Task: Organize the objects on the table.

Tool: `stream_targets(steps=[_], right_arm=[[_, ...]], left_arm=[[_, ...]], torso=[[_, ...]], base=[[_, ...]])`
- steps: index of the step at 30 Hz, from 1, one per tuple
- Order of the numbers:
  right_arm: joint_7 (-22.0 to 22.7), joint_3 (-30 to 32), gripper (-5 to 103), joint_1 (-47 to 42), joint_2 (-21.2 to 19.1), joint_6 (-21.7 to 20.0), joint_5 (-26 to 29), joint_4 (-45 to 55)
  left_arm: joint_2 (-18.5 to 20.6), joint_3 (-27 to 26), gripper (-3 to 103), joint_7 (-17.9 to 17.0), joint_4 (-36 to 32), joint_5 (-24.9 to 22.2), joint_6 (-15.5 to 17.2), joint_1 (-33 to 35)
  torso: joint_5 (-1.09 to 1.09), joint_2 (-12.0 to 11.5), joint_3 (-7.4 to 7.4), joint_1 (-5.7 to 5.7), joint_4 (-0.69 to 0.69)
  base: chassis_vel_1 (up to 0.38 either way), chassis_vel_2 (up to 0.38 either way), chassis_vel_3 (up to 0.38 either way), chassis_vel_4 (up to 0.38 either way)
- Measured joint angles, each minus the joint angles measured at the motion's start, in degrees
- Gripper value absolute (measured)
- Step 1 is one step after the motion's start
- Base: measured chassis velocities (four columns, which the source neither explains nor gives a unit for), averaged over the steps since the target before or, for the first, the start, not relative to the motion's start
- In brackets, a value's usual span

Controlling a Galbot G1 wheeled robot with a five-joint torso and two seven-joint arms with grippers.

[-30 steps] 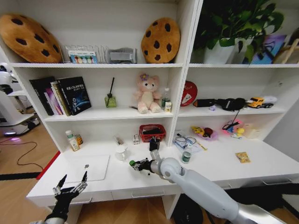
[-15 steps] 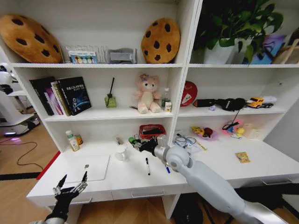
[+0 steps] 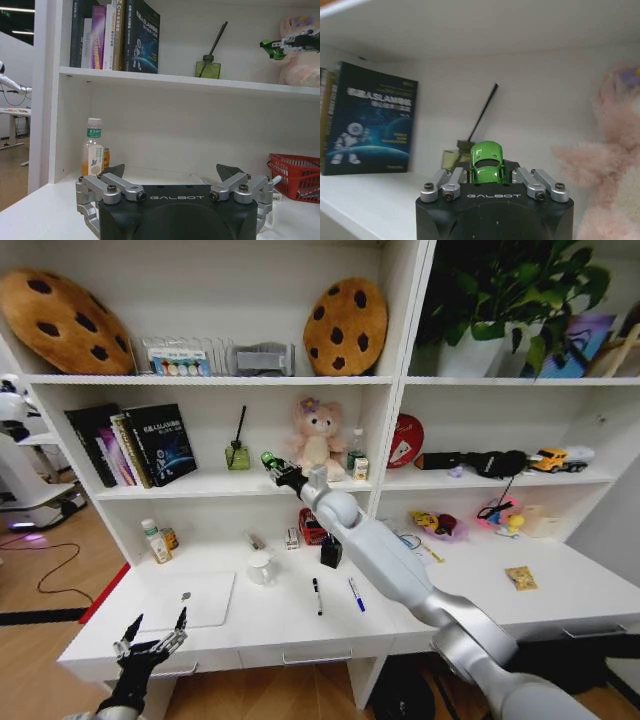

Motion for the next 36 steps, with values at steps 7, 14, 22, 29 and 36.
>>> stream_targets(steps=[7, 14, 22, 29, 36], right_arm=[[10.57, 0.52, 33, 2.00, 7.02, -5.12, 4.88, -8.12], [14.39, 1.44, 41, 2.23, 9.20, -7.26, 7.07, -11.34], [13.43, 0.97, 68, 0.49, 4.61, -6.81, 5.80, -0.93], [21.53, -1.01, 94, -4.54, -5.39, -12.18, 15.15, 23.47], [32.98, 0.90, 100, -20.75, -17.28, -16.14, 28.12, 39.92]], left_arm=[[0.00, 0.00, 100, -0.01, 0.00, 0.00, 0.00, 0.00], [0.00, 0.00, 100, -0.02, 0.00, 0.00, 0.00, 0.00], [0.00, 0.00, 100, -0.02, 0.00, 0.00, 0.00, 0.00], [0.00, -0.01, 100, -0.02, 0.00, 0.00, 0.01, -0.01], [0.00, -0.01, 100, -0.01, 0.00, 0.00, 0.00, 0.00]], torso=[[0.01, 0.00, 0.00, 0.00, 0.00], [0.02, 0.00, 0.00, -0.01, 0.00], [0.03, 0.00, -0.01, -0.01, 0.00], [0.04, 0.01, -0.02, -0.01, -0.01], [0.05, 0.01, -0.02, -0.02, 0.00]], base=[[0.000, 0.000, 0.000, 0.000], [0.000, 0.000, 0.000, 0.000], [0.000, 0.000, 0.000, 0.000], [0.000, 0.000, 0.000, 0.000], [0.000, 0.000, 0.000, 0.000]])
